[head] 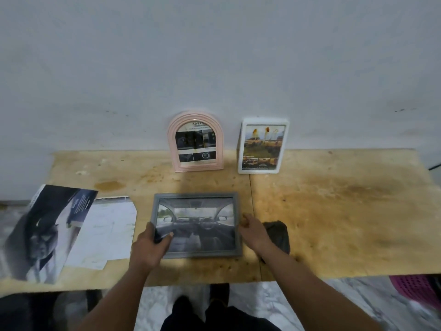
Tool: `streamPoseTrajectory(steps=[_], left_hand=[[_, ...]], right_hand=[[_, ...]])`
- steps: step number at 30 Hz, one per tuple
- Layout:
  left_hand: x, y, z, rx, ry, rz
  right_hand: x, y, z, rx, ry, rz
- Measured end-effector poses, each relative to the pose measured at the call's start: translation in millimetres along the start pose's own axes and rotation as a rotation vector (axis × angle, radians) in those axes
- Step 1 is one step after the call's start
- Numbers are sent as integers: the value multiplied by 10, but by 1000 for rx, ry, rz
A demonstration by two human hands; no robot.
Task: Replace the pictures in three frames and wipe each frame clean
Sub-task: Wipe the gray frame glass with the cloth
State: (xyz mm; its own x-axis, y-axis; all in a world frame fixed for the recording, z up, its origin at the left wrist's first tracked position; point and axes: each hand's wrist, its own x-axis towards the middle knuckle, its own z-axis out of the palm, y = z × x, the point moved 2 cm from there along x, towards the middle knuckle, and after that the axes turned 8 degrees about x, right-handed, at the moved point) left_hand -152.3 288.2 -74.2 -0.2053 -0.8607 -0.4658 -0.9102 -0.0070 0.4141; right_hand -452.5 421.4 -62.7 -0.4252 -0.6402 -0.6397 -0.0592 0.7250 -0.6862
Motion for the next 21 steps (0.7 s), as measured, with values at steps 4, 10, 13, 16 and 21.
streamPoseTrajectory(steps=[4,10,13,16,21], left_hand=[[76,44,17,-73,19,-162],[73,33,-32,-376,-10,-308],[-25,61,-131,-563,-29,-242],[1,-14,-300,-570,131,-164],[162,-77,-854,-611,311,-82]], right_hand=[[186,-64,200,3,25,66],[240,-26,153,110,37,114],[185,-63,153,158,51,89],[102,-268,216,208,72,31],[85,-746,546,220,89,-92]])
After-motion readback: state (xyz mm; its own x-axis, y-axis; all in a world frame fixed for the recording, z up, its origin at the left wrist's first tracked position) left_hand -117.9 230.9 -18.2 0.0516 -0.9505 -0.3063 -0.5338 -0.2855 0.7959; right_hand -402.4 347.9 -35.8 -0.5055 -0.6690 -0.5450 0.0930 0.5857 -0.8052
